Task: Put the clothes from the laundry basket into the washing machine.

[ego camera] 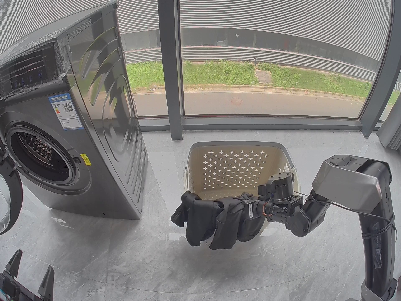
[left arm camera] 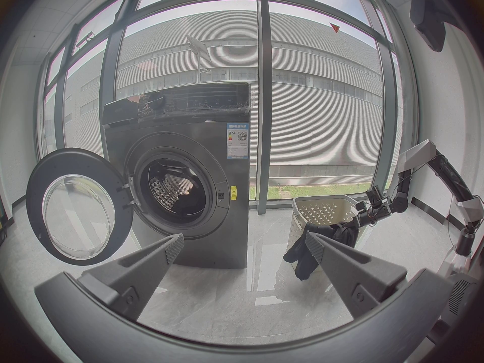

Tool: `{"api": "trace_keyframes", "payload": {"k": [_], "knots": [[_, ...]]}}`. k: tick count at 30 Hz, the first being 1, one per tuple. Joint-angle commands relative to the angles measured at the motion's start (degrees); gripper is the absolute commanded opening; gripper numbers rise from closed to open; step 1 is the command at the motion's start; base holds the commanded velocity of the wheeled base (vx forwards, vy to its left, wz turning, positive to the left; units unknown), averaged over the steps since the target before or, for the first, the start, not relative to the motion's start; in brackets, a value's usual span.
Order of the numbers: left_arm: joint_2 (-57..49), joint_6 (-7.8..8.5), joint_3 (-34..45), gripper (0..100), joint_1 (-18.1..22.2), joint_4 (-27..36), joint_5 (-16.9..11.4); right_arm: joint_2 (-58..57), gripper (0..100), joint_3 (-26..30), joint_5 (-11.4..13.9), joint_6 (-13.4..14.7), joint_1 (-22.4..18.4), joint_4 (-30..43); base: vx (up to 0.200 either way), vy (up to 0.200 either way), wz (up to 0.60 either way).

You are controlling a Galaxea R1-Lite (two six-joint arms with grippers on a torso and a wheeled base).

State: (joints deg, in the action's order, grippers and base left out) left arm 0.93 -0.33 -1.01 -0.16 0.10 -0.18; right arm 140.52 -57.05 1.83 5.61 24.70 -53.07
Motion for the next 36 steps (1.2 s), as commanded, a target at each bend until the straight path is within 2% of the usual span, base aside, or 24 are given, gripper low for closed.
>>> {"api": "trace_keyframes", "payload": {"k": [1, 6, 12, 15, 17, 24, 28, 31, 33, 36], "knots": [[-0.8, -0.02, 0.9, 100, 0.0, 0.0, 0.0, -0.2, 0, 0.2, 0.1, 0.0, 0.0, -0.1, 0.000, 0.000, 0.00], [-0.8, -0.02, 0.9, 100, 0.1, 0.0, 0.0, -1.7, 0, 0.5, 0.1, 0.2, -0.1, -0.5, 0.000, 0.000, 0.00], [-0.8, -0.02, 0.9, 100, 0.1, 0.0, 0.0, -14.7, 0, 1.6, 0.1, 0.9, -0.6, 0.2, 0.000, 0.000, 0.00], [-0.8, -0.02, 0.9, 100, 0.0, 0.0, 0.0, -20.7, 0, 3.7, 0.1, 1.0, -0.6, 0.0, 0.000, 0.000, 0.00], [-0.8, -0.02, 1.0, 100, 0.1, 0.0, 0.0, -28.5, 0, 7.0, -0.2, 1.0, -0.3, -0.5, 0.000, 0.000, 0.00], [-0.8, -0.02, 0.9, 100, 0.0, 0.0, 0.0, -43.6, 0, 15.1, -0.2, 1.1, -0.1, -2.5, 0.000, 0.000, 0.00], [-0.8, -0.02, 0.9, 100, 0.0, 0.0, 0.0, -49.6, 0, 18.9, -0.2, 1.1, -0.1, -3.8, 0.000, 0.000, 0.00], [-0.8, 0.07, 0.9, 100, 0.0, 0.0, 0.0, -51.8, 0, 20.5, -0.2, 1.7, -0.1, -3.9, 0.000, 0.000, 0.00], [-0.8, 0.07, 0.9, 100, 0.0, 0.0, 0.0, -53.4, 0, 23.2, -0.2, 3.4, 0.2, -4.8, 0.000, 0.000, 0.00], [-0.8, 0.07, 0.9, 100, 0.0, 0.0, -0.3, -53.9, 0, 24.1, -0.3, 3.4, 0.3, -6.6, 0.000, 0.000, 0.00]]}}
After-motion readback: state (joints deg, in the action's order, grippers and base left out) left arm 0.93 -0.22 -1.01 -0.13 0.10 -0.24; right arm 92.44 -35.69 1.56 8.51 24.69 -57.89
